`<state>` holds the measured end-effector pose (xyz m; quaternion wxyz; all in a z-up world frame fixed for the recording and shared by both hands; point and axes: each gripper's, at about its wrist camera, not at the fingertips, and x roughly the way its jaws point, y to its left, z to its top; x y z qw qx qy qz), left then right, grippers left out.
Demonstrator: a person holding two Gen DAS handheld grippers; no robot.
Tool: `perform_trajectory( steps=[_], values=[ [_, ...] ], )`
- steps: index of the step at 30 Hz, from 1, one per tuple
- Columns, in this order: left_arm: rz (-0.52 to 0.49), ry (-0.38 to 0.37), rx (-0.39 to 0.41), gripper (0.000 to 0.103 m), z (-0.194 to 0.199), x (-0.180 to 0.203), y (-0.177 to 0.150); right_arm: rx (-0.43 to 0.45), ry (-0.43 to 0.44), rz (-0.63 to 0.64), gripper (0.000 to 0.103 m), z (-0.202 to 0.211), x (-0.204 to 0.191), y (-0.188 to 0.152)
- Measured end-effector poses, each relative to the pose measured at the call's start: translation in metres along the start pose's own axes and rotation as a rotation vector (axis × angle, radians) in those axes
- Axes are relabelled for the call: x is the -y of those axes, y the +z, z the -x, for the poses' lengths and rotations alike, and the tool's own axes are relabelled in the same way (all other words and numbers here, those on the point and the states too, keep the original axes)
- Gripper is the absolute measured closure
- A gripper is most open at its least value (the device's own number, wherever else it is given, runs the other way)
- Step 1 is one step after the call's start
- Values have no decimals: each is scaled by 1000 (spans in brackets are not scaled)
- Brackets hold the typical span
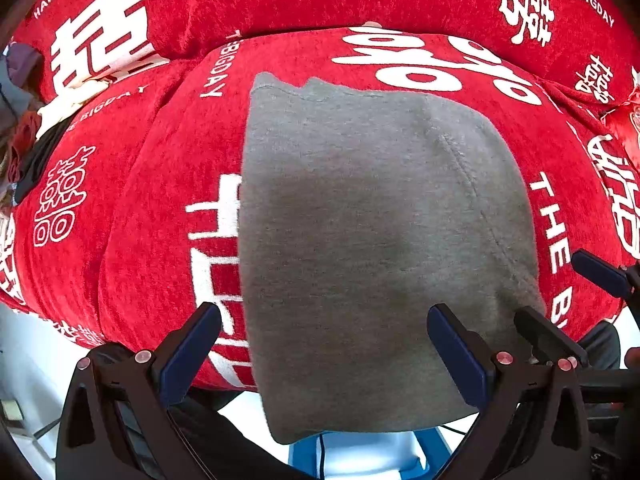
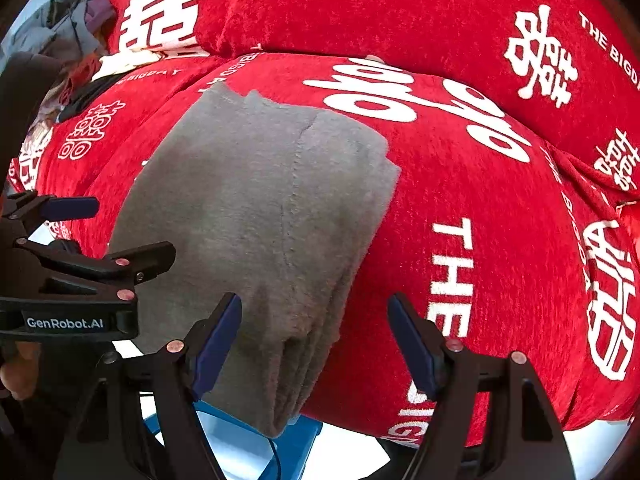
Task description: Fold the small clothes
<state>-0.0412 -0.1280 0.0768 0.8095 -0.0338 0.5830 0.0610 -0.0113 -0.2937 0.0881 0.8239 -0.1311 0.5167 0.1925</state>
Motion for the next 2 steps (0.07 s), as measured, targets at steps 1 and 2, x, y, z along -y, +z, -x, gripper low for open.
perform_trajectory(
  steps=[1, 2],
  values=[
    [-5, -2, -3, 0, 0, 2, 1, 3, 1, -7, 25, 1, 4, -1],
    [-13, 0, -5, 0, 1, 7, 3, 7, 1, -16, 25, 2, 8, -1]
  ],
)
